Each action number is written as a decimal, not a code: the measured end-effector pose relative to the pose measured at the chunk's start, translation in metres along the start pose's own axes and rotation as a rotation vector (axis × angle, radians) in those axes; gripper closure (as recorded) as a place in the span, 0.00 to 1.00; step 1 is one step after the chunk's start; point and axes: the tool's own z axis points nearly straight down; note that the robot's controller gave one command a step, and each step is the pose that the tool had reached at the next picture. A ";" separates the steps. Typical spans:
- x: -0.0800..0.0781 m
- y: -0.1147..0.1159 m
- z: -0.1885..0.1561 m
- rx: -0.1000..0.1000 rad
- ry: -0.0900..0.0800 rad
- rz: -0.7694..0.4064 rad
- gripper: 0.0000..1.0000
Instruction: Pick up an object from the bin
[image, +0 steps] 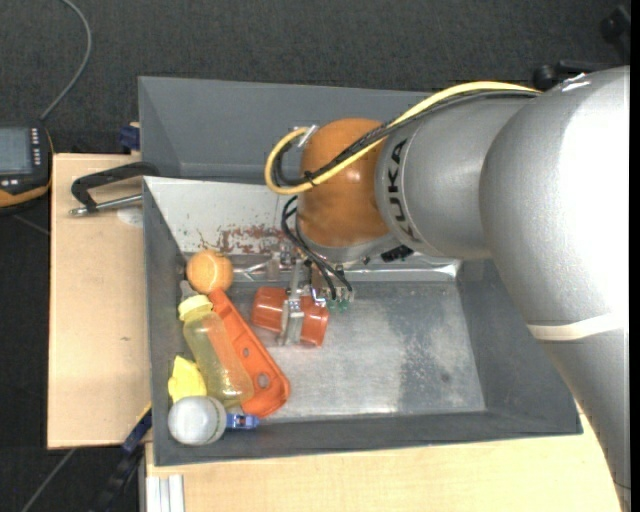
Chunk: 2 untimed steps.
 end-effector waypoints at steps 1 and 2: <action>-0.005 0.009 0.015 -0.003 -0.004 -0.049 0.00; -0.004 -0.044 0.017 -0.003 -0.002 -0.007 0.00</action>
Offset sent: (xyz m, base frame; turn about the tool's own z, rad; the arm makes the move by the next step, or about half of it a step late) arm 0.0053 -0.0806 -0.0198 0.0135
